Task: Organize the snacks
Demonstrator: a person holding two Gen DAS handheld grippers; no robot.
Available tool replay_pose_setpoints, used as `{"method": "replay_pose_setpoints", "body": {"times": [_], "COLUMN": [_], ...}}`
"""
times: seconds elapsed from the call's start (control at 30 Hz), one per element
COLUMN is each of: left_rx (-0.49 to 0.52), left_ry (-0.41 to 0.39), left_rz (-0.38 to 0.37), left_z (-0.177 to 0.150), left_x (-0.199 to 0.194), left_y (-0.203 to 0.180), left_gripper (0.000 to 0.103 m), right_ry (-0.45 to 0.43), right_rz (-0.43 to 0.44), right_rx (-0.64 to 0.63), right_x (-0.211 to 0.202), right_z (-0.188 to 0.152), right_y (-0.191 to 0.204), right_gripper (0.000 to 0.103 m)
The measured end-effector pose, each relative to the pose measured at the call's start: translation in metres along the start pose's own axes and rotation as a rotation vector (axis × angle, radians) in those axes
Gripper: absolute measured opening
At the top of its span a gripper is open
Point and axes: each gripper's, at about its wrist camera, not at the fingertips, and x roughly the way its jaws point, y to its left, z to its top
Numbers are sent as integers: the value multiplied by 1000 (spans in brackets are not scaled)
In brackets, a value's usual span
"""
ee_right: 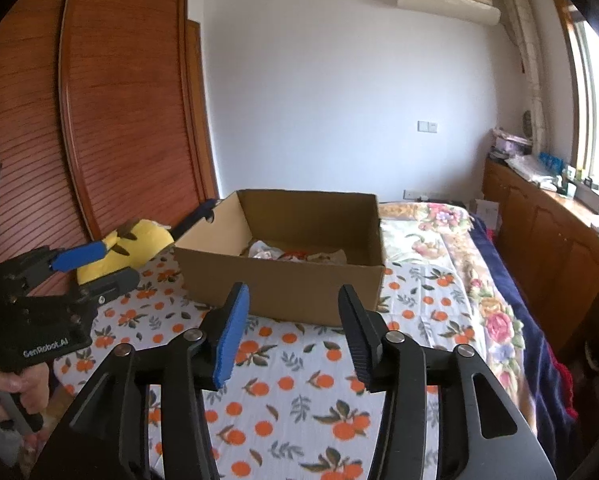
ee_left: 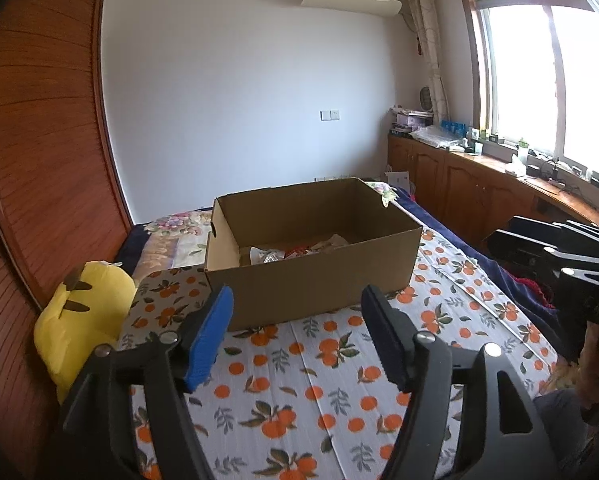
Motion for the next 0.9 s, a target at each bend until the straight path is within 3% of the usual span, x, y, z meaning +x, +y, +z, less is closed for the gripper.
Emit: {"method": "replay_pose_setpoints", "body": {"times": [0.23,0.37,0.47,0.57,0.63,0.9], "left_rx": [-40,-51,-32,-28,-39,-49], "left_ry": [-8,-25,-33,-50,-56,-66], "left_rz": [10,4,19,35,44,76], "left_z": [-12,-18,-21,-23,-25,-32], "left_x": [-34,-50,-60,-71,-79,-104], "left_y": [-5,-7,-10,-11,-10,-8], "left_gripper": [73,88,90,102,103,103], "right_ry": [-19,-32,-35,-29,-32,-26], "right_rz": [-50,-77,-85,-88,-85,-98], "right_rx": [7,15,24,22,21,20], "right_x": [-33,-49,-56,-62,-65,-75], "right_z": [-11,-16,-19,-23,-25,-28], "right_y": [0,-1,-1,1,3,14], "right_gripper": [73,89,91,97,103,103]}}
